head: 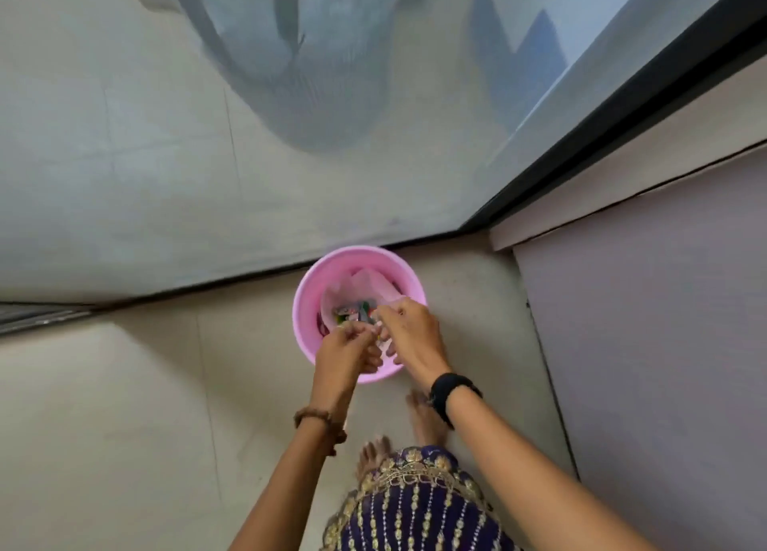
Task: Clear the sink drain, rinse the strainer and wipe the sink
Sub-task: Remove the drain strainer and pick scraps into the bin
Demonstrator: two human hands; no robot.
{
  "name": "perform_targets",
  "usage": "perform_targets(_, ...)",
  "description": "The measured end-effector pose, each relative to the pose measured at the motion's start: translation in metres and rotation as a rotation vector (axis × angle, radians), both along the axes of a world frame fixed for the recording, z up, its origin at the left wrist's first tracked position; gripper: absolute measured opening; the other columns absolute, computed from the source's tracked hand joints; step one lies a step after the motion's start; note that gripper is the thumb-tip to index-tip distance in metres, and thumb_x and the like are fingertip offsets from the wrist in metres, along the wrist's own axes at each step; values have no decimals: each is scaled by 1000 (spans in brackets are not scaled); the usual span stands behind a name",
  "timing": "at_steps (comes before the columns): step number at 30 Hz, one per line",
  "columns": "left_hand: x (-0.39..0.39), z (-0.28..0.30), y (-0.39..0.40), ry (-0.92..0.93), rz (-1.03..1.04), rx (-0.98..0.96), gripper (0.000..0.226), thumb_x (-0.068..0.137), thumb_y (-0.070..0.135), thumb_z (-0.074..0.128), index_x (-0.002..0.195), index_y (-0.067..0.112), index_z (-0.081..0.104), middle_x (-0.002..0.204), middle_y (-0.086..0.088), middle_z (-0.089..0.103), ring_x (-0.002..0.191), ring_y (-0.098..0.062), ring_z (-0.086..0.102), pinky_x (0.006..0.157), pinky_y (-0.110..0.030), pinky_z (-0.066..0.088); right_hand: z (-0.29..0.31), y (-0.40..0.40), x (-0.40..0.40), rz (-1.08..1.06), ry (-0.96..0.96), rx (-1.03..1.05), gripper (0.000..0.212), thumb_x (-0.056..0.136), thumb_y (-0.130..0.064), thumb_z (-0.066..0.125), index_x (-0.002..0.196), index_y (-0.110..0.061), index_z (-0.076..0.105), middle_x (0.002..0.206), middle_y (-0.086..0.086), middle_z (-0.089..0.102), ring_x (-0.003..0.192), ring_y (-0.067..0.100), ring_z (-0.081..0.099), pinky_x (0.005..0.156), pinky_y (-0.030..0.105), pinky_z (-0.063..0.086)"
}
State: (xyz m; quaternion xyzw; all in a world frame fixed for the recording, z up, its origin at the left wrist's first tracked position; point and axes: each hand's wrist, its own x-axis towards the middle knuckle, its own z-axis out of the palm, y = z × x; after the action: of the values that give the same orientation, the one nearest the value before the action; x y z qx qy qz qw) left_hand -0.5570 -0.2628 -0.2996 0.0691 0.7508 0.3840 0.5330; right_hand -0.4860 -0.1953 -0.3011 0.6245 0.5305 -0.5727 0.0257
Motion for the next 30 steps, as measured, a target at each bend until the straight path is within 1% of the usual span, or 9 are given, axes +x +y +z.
perform_targets(2,6,64,15,-368,315,87,20,88,6,47,70,10,55,45,0,44,38,-10,42,41,-19,38,64,6,9,-176,144,-127,17,84,-19,48,69,-14,55,55,0,51,45,15,44,44,22,38)
perform_targets(5,24,181,33,-582,461,193,23,88,10,42,65,14,44,36,6,31,28,-6,28,30,-15,25,188,20,37,-368,385,-249,26,86,-15,44,61,-18,49,41,-9,39,32,6,29,32,13,21)
perform_targets(8,55,305,41,-715,339,309,26,84,19,48,59,15,45,37,6,27,29,-6,25,30,-17,22,311,26,79,-433,555,-231,35,86,-17,43,51,-21,41,39,-9,32,29,5,23,32,14,14)
perform_targets(10,83,382,45,-807,197,369,28,77,22,53,50,15,48,38,5,27,30,-6,26,30,-18,24,387,23,119,-475,670,-165,31,86,-19,44,55,-21,41,41,-8,31,29,5,23,31,15,14)
perform_targets(14,161,484,53,-927,-62,440,29,77,23,53,49,17,49,39,6,29,29,-6,27,31,-17,25,497,7,208,-576,850,17,25,87,-21,42,63,-19,39,42,-8,29,29,3,20,28,14,14)
perform_targets(17,232,524,62,-978,-235,411,28,77,22,51,50,17,44,36,6,29,27,-5,26,29,-16,22,540,-8,275,-747,879,150,25,87,-19,40,62,-17,39,38,-8,25,26,2,17,27,13,11)
perform_targets(20,312,547,71,-1018,-444,332,34,81,21,46,48,17,43,36,6,29,27,-5,26,30,-16,22,560,-24,347,-969,901,271,39,88,-17,38,50,-20,45,37,-9,25,26,2,17,28,14,10)
perform_targets(26,477,552,86,-956,-744,205,35,91,17,37,57,15,38,33,6,31,25,-5,26,29,-15,22,569,-36,488,-1262,728,494,23,89,-18,45,68,-16,53,38,-8,40,27,2,26,28,12,17)
perform_targets(30,586,531,95,-784,-950,194,50,94,16,34,46,13,47,35,2,39,25,-8,36,29,-13,30,549,-32,581,-1360,533,592,17,86,-18,52,71,-14,57,49,-5,52,33,5,37,33,15,25)
